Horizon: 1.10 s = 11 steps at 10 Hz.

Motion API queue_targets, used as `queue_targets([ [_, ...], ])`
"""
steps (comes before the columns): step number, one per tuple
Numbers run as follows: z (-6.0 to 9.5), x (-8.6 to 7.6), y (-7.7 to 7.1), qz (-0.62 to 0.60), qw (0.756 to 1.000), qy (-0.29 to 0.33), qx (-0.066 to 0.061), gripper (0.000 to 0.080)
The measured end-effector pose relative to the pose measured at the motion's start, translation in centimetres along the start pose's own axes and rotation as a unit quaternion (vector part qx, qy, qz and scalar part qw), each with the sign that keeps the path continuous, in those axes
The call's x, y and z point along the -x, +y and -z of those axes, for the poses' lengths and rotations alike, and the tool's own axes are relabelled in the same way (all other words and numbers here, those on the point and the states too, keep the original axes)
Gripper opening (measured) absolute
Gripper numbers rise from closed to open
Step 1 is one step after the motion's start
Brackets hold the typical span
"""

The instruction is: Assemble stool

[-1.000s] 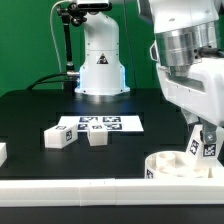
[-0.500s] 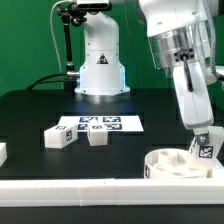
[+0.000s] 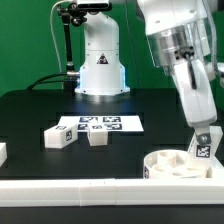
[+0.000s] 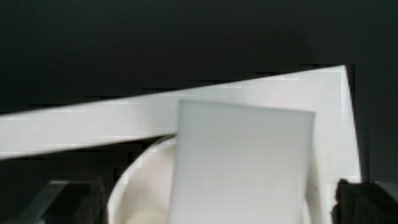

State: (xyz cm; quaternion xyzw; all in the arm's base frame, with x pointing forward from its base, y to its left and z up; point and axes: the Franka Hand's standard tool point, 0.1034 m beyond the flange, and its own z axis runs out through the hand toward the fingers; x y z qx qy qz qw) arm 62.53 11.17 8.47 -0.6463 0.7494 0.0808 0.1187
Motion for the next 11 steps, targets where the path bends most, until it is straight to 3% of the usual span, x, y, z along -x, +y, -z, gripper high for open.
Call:
queue_targets([
  [2, 2.1, -1.0, -0.4, 0.074, 0.997, 0.002, 0.001, 0.0646],
  [3, 2.6, -1.8, -0.2, 0.114, 0.993, 0.001, 0.012, 0.0646],
  [4, 2.7, -2.3, -0.3, 0.118, 0.993, 0.002, 0.014, 0.0649],
  [8, 2.5, -2.1, -0.2, 0.121, 0.993, 0.002, 0.015, 0.0649],
  [9, 2.4, -2.2, 0.0, 0.139, 0.99, 0.003, 0.02, 0.0649],
  [10, 2.1, -2.5, 0.8, 0.192, 0.98, 0.004, 0.042, 0.0649],
  [11, 2.1, -3.3, 1.1, 0.25, 0.967, 0.007, 0.053, 0.0649],
])
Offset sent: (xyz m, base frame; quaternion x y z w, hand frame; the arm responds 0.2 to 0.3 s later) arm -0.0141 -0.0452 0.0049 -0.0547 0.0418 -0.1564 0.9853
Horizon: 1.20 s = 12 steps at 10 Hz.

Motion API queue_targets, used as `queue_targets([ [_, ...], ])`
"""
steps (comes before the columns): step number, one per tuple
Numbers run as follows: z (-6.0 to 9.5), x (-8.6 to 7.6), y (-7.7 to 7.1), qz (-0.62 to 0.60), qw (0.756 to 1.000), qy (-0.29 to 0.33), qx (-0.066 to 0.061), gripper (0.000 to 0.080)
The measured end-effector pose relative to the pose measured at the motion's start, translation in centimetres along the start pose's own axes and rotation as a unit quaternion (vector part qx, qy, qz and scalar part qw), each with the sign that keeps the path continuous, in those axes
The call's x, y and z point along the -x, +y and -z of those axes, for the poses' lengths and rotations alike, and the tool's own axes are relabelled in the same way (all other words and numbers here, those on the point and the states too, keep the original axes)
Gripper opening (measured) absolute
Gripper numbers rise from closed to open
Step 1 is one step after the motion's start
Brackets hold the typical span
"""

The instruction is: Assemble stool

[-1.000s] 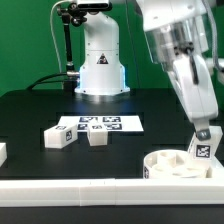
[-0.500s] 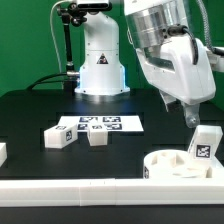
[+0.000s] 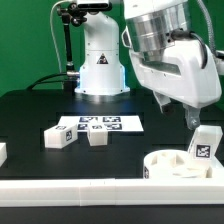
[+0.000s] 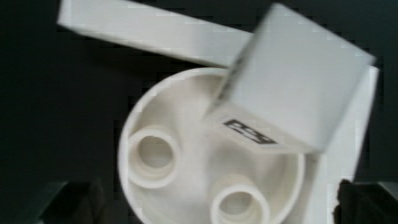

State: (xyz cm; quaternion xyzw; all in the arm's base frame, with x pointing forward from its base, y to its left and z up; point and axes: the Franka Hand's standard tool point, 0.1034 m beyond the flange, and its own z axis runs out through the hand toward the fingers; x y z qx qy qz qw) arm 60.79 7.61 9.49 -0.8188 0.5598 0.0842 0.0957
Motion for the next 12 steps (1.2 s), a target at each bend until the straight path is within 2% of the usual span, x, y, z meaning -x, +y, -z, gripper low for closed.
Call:
queue_targets([
  [2, 0.1, -1.6, 1.0, 0.02, 1.0, 0.004, -0.008, 0.0649],
  [5, 0.0, -1.3, 0.9, 0.111, 0.994, 0.004, -0.007, 0.0649],
  [6, -0.1, -1.4, 1.1, 0.169, 0.986, 0.009, 0.003, 0.0649],
  [7, -0.4, -1.8, 1.7, 0.26, 0.965, 0.022, 0.025, 0.0649],
  [9, -0.8, -2.3, 2.5, 0.38, 0.923, 0.033, 0.056, 0.0649],
  [10, -1.1, -2.4, 2.9, 0.421, 0.905, 0.034, 0.057, 0.0649],
  [11, -1.4, -3.0, 3.5, 0.436, 0.898, 0.035, 0.052, 0.0649],
  [12, -1.4, -2.9, 3.4, 0.428, 0.901, 0.035, 0.052, 0.0649],
])
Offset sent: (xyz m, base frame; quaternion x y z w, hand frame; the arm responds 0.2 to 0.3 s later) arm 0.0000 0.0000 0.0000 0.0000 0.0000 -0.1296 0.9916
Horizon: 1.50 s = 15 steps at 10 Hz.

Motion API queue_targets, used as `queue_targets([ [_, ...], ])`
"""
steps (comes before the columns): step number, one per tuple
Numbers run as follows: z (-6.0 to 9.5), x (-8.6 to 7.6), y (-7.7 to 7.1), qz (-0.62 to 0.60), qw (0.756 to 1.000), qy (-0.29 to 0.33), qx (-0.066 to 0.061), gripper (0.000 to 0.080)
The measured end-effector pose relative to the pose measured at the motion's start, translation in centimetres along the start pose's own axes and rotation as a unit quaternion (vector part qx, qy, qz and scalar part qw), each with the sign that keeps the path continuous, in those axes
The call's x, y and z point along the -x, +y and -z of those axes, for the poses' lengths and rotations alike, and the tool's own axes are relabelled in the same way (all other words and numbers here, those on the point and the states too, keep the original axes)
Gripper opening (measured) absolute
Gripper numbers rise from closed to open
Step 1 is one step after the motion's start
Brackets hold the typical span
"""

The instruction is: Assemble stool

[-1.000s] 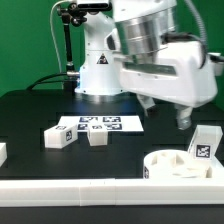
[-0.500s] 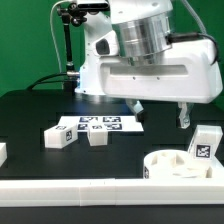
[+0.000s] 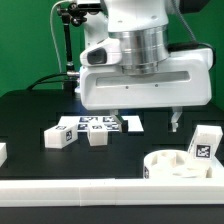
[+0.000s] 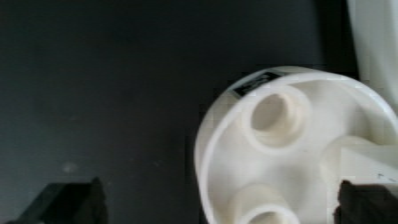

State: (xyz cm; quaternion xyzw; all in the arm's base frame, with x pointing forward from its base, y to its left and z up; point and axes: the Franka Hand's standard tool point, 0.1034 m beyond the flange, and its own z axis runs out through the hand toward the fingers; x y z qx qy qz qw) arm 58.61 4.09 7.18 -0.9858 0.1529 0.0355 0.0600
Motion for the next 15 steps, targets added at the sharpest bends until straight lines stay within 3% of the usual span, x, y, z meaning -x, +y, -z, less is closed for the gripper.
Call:
queue_targets([
  [2, -0.1, 0.1, 0.0, 0.0, 1.0, -0.001, 0.0, 0.0649],
  [3, -0.3, 0.3, 0.5, 0.013, 1.0, -0.003, 0.007, 0.0649],
  [5, -0.8, 1.2, 2.9, 0.035, 0.999, -0.009, 0.035, 0.0649],
  [7, -1.4, 1.9, 5.6, 0.053, 0.998, -0.015, 0.044, 0.0649],
  [8, -1.5, 2.0, 6.6, 0.053, 0.997, -0.015, 0.046, 0.0649],
  [12, -1.8, 2.2, 6.6, 0.066, 0.997, -0.018, 0.048, 0.0649],
  [15, -2.8, 4.1, 8.3, 0.114, 0.992, -0.031, 0.052, 0.0649],
])
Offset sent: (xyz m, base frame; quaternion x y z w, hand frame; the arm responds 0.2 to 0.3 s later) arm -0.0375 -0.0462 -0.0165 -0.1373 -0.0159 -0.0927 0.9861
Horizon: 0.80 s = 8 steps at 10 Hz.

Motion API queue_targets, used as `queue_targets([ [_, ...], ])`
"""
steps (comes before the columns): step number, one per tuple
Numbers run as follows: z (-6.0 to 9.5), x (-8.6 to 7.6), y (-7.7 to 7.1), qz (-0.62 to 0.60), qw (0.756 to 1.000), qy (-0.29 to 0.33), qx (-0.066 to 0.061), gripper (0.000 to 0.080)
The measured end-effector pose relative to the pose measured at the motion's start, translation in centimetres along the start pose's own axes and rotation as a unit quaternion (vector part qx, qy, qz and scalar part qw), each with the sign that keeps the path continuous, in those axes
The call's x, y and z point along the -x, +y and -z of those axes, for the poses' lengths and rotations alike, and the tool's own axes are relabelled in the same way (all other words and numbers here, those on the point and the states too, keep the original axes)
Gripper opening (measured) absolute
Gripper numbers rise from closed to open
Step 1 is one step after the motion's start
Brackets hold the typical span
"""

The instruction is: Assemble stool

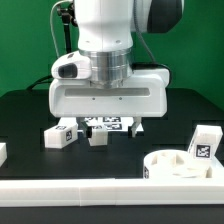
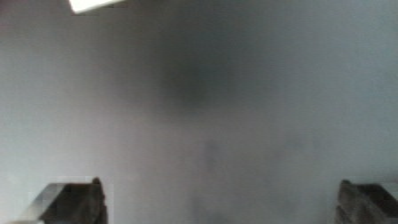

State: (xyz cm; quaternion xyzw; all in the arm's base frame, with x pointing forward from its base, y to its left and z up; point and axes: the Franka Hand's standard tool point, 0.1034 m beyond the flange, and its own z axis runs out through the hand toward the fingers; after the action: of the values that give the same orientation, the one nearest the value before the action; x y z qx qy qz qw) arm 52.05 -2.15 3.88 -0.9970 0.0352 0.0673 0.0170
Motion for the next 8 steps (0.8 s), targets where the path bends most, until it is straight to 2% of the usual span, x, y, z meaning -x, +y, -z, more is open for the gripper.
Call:
queue_targets([
  [2, -0.4, 0.7, 0.9, -0.008, 1.0, -0.014, -0.01, 0.0649],
  [3, -0.3, 0.7, 0.8, -0.006, 1.0, -0.012, -0.009, 0.0649],
  [5, -0.5, 1.4, 0.5, -0.005, 0.998, -0.063, -0.017, 0.0649],
  [6, -0.6, 1.5, 0.5, -0.002, 0.996, -0.092, -0.011, 0.0649],
  [8, -0.8, 2.9, 0.8, 0.04, 0.988, -0.141, 0.038, 0.0649],
])
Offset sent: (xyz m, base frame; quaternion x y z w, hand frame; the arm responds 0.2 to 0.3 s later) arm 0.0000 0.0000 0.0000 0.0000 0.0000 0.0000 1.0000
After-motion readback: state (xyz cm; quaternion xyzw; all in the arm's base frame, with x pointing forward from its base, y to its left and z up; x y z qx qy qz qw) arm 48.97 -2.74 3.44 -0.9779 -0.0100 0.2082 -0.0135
